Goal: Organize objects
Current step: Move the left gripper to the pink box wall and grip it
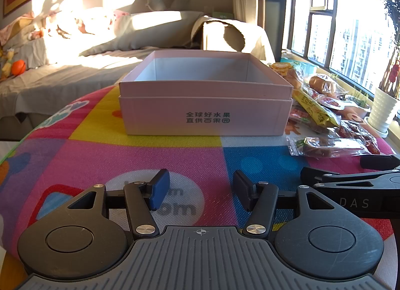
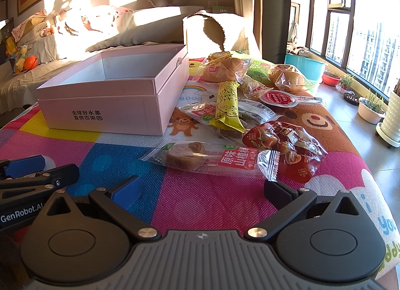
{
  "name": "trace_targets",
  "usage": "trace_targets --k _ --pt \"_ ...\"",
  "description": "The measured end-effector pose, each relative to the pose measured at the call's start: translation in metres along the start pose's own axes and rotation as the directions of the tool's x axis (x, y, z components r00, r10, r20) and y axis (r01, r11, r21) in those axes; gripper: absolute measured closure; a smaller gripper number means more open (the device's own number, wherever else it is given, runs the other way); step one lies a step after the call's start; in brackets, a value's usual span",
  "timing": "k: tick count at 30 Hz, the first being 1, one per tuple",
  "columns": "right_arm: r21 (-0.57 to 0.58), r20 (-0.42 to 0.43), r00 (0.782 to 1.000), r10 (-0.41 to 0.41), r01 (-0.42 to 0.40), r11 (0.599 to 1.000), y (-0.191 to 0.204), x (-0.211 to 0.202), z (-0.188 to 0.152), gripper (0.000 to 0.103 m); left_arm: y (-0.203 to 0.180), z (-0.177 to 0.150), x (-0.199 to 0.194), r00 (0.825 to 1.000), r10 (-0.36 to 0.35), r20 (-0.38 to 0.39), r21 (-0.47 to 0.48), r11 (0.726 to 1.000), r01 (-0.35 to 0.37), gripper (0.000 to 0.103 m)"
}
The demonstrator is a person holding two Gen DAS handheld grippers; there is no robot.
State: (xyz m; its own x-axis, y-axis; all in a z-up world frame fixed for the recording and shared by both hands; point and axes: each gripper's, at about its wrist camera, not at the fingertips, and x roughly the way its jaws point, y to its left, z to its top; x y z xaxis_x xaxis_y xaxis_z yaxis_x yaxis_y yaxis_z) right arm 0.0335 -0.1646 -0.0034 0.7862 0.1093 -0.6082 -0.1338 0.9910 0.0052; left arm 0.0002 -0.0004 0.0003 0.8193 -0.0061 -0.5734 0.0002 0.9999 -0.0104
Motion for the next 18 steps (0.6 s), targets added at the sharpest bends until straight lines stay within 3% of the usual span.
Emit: trace_targets --k 18 --pt "0.01 0.0 1.0 -0.003 0.003 1.0 0.0011 -0.0026 -0.0006 0.0 0.0004 0.0012 -0.0033 1.0 -0.001 0.0 -0.002 1.0 0.001 0.042"
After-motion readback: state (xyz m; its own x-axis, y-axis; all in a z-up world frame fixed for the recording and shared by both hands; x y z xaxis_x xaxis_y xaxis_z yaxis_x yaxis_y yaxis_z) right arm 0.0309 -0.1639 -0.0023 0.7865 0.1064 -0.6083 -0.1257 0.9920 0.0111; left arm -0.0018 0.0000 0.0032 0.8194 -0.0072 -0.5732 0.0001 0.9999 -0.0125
